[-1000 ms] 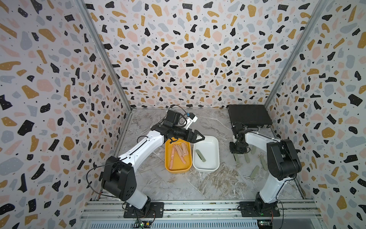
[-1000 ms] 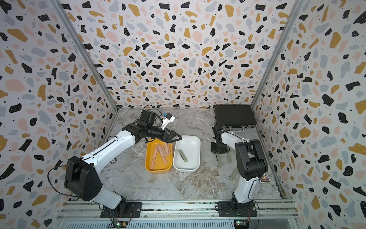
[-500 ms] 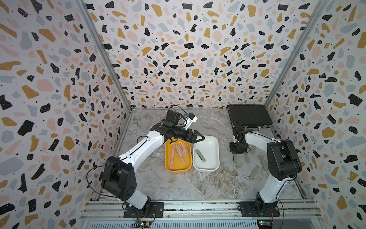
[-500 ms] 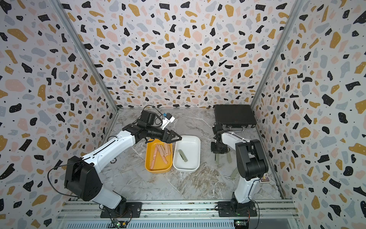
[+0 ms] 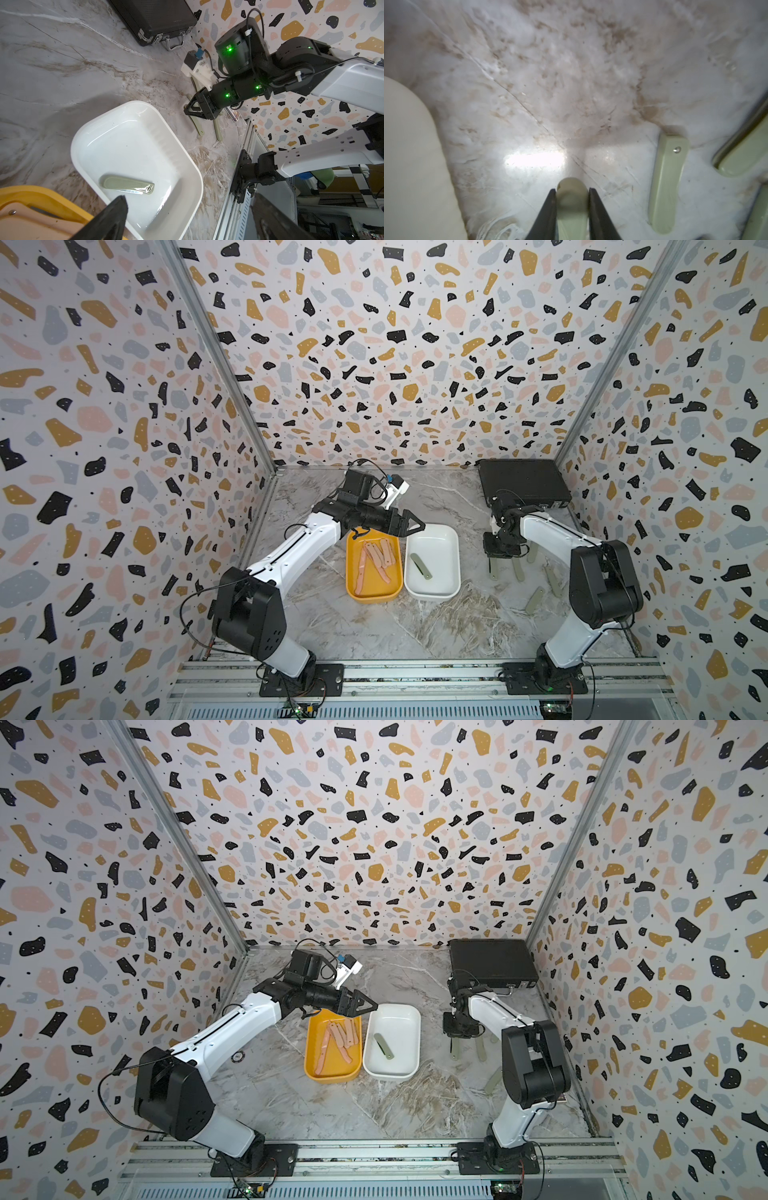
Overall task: Place the fruit knives into the storage box by color
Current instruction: Pick up the fruit knife from the center of the board.
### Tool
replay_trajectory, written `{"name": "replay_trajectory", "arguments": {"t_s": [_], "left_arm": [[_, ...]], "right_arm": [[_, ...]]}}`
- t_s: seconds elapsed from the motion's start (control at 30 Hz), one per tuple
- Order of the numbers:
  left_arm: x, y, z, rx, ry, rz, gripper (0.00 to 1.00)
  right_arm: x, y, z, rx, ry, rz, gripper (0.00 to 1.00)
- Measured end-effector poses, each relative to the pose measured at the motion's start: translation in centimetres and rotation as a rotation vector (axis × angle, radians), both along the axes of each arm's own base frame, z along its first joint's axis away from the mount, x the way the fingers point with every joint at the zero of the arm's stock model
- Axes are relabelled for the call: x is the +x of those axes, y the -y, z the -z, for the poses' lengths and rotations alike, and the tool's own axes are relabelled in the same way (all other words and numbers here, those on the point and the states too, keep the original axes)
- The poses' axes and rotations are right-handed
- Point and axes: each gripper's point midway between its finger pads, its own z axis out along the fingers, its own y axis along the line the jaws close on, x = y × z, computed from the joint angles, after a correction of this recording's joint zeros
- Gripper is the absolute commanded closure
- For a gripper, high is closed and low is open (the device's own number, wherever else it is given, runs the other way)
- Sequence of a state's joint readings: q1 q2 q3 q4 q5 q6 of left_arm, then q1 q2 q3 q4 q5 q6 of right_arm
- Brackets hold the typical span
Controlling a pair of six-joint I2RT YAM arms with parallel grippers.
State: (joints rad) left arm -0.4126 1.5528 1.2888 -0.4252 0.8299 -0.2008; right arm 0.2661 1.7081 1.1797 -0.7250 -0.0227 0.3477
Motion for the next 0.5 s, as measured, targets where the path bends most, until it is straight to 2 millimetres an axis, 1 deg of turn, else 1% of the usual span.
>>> {"name": "replay_trajectory", "arguments": {"t_s": [0.17,0.33,0.5], "left_arm": [[0.9,-1.2,-0.1,-0.004,-0.001,-0.034,0.06],[1.7,-2.9,-0.9,-0.020,0.000,-0.075,0.06],[1.6,-4.8,-1.6,-0.021,-0.006,-0.110,0.06]], "right_arm": [[1.0,-2.3,-2.5,0.026,0.048,-0.048,0.77],[1.8,-5.1,-5.4,0.053,0.098,-0.110,0.77],[2.5,-9.0,-8.8,0.085,0.167,-0.188,0.77]]}}
